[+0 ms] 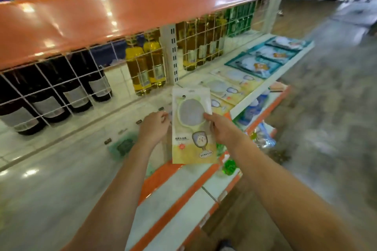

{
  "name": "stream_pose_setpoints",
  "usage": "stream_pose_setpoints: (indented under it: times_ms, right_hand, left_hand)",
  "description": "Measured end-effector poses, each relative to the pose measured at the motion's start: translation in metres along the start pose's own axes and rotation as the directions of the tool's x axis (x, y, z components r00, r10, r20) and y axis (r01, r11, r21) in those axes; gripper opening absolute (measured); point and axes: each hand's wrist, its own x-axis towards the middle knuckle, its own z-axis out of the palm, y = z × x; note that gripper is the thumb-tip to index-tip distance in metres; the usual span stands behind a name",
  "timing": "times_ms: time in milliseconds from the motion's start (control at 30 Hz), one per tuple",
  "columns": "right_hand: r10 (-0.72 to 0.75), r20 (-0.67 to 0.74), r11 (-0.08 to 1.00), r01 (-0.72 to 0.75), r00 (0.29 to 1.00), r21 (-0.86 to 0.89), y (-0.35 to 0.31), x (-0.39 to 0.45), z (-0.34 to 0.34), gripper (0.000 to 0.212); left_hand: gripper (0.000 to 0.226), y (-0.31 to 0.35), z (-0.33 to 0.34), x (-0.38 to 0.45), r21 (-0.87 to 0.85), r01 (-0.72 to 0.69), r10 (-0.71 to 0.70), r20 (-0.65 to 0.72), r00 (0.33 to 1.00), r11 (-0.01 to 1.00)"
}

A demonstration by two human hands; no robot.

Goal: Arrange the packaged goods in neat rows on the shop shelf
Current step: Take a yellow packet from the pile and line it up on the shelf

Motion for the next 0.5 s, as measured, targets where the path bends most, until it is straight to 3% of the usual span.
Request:
stream_pose_setpoints:
  times_ms: [67,200,367,500]
  right_hand:
    - [-0.023,-0.058,1.0,0.022,0.998,-0.022,0.0,-0.01,-0.021,0.031]
    - [-0.046,-0.158,0.999,0.049,0.986,0.018,-0.006,-0.028,-0.068,0.036]
    - [-0.088,-0.229,0.984,0.12,0.969,0.134,-0.025,-0.047,-0.138,0.013]
    - [-0.113,-0.295,0.973,0.165,0.949,0.158,-0.041,-0.062,-0.197,0.038]
  left_hand:
    - [0.032,0.016,0.014,0.001,0.0,-0.063,0.062,0.045,0.997,0.998]
    - [0.033,0.056,0.039,-0.002,0.015,-0.174,0.171,0.119,0.978,0.985]
    - [0.034,0.117,0.077,-0.004,-0.004,-0.263,0.261,0.153,0.953,0.965]
    - [0.035,0.17,0.113,-0.002,0.022,-0.311,0.296,0.241,0.924,0.95]
